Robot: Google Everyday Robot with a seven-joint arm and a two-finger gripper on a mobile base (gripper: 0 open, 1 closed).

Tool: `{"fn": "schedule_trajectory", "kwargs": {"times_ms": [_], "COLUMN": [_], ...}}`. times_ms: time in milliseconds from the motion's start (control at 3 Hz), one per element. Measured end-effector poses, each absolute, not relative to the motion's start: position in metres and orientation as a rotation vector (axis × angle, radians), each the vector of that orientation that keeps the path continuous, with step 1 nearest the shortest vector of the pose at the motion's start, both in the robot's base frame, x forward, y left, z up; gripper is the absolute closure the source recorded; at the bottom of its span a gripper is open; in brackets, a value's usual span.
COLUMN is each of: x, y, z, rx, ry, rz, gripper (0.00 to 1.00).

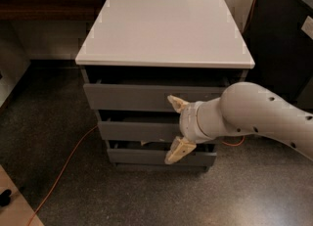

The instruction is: Pick orange from bottom drawer and place on counter

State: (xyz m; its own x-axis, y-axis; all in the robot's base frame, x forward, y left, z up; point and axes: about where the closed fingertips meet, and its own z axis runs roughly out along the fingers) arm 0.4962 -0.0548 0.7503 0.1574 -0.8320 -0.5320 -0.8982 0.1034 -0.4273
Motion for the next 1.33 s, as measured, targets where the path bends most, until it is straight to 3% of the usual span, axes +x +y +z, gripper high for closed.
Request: {"fn": "schedule_trajectory", "kwargs": {"times_ms": [667,1333], "x": [0.548,0.578], "y": [-0.039,-0.019], "z": [0.663,0.61], "rx": [-1.774,-1.908], "ry": [1.746,1.734], "rz": [0.171,0.085], "gripper": [0.0,0.0]}}
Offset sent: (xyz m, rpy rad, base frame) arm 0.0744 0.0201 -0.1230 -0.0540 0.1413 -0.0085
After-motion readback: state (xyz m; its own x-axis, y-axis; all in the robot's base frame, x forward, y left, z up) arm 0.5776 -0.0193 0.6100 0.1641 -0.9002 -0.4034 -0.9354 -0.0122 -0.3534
